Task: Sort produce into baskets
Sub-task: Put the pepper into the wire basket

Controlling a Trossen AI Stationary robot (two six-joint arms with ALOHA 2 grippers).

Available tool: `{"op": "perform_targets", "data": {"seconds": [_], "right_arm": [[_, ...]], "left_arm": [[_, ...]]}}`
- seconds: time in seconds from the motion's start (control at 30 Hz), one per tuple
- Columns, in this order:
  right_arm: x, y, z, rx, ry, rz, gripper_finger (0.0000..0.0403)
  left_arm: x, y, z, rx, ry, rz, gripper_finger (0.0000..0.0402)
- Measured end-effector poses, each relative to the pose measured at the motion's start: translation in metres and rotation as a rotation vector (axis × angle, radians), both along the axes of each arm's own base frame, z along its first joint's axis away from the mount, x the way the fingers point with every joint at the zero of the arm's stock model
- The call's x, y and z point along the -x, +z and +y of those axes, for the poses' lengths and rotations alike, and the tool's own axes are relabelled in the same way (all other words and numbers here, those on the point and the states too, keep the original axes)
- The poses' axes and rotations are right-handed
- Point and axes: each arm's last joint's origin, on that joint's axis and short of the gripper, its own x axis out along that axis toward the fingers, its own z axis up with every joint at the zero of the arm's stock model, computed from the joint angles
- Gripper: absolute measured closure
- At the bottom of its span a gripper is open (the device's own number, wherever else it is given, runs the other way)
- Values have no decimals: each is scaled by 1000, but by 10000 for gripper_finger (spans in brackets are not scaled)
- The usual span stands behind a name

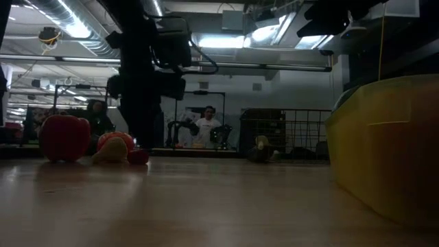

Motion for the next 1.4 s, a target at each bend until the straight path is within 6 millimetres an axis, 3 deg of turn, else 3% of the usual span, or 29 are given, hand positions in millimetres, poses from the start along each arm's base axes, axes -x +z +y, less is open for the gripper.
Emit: {"op": "perform_targets", "data": {"seconds": [0.73, 1.13, 1.23, 1.4], "right_arm": [[0, 0, 0, 0, 0, 0, 26], [0, 0, 0, 0, 0, 0, 26], [0, 0, 0, 0, 0, 0, 26], [0, 0, 0, 0, 0, 0, 26]], "left_arm": [[4, -8, 3, -92, 31, 14, 169], [0, -28, 6, -69, 82, 78, 169], [1, -26, 5, -69, 80, 77, 185], [1, -26, 5, -63, 89, 77, 254]]}}
